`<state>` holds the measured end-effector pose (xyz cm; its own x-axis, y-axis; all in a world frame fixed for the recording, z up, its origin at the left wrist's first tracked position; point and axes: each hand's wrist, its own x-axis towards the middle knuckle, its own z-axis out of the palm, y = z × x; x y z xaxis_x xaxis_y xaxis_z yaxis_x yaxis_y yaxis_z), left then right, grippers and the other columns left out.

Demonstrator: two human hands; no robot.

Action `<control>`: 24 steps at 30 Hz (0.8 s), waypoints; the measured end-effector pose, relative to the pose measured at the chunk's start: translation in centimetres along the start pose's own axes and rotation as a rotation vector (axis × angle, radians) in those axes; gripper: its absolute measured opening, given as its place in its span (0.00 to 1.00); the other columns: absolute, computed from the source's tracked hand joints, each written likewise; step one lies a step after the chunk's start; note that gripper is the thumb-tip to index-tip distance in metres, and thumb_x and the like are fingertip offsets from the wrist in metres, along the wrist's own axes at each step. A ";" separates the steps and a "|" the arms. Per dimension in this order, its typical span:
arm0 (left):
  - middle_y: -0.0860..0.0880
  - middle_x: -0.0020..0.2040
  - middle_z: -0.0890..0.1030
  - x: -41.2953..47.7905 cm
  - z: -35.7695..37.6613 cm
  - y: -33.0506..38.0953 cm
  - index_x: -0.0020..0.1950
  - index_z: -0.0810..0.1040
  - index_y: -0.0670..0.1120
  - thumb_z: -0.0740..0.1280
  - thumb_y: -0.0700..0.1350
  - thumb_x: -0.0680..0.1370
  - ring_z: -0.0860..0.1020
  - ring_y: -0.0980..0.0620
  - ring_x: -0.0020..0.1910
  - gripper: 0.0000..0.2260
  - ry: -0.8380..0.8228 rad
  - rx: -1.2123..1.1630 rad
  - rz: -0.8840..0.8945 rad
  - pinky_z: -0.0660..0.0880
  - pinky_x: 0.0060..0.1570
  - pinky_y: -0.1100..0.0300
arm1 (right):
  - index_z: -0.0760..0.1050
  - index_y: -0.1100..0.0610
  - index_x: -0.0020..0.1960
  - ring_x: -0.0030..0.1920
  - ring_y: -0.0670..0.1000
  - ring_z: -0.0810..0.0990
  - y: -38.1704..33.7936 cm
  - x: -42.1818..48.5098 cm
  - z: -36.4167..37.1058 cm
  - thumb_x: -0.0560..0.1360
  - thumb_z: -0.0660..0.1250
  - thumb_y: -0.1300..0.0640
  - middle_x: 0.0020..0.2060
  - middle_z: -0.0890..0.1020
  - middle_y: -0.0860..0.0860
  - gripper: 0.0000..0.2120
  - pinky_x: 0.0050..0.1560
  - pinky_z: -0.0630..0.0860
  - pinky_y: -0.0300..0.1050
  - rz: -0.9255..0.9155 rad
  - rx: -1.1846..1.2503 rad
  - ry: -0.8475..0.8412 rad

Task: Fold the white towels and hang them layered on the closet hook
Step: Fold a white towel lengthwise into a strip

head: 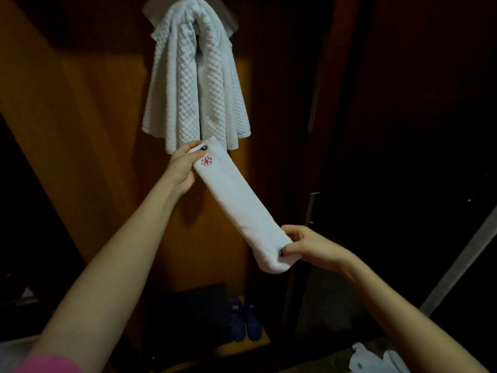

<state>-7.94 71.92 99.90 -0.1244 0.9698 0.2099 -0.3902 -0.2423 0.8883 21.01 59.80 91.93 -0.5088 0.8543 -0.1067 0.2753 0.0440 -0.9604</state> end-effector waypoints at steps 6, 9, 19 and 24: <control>0.49 0.36 0.83 0.3 0.3 1.7 0.46 0.76 0.43 0.64 0.31 0.78 0.81 0.56 0.35 0.08 0.014 0.042 0.050 0.79 0.38 0.64 | 0.79 0.64 0.53 0.45 0.53 0.77 1.2 0.8 2.0 0.76 0.70 0.56 0.43 0.80 0.55 0.11 0.46 0.72 0.42 -0.100 0.070 0.012; 0.51 0.34 0.84 0.4 0.4 2.5 0.47 0.75 0.44 0.63 0.31 0.78 0.82 0.57 0.34 0.08 0.012 0.008 0.055 0.79 0.37 0.64 | 0.78 0.64 0.51 0.44 0.52 0.78 1.2 0.8 2.3 0.74 0.69 0.53 0.43 0.80 0.55 0.14 0.45 0.72 0.42 -0.097 0.252 0.036; 0.48 0.39 0.85 0.1 1.6 3.9 0.57 0.74 0.41 0.63 0.33 0.79 0.84 0.55 0.39 0.08 -0.074 -0.132 -0.003 0.79 0.37 0.62 | 0.84 0.53 0.42 0.40 0.41 0.79 0.6 1.3 3.2 0.79 0.62 0.58 0.40 0.82 0.45 0.13 0.42 0.74 0.35 -0.140 0.338 0.095; 0.48 0.41 0.85 -0.1 2.6 4.3 0.55 0.76 0.41 0.61 0.34 0.80 0.83 0.55 0.42 0.07 -0.208 -0.160 -0.018 0.80 0.44 0.62 | 0.81 0.51 0.35 0.33 0.43 0.75 0.3 1.7 3.6 0.71 0.66 0.56 0.32 0.78 0.45 0.08 0.35 0.70 0.35 -0.098 0.458 0.001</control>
<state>-7.25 70.84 104.78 0.0681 0.9550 0.2886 -0.5323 -0.2099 0.8201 17.27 59.36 90.54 -0.5136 0.8580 -0.0100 -0.1628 -0.1089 -0.9806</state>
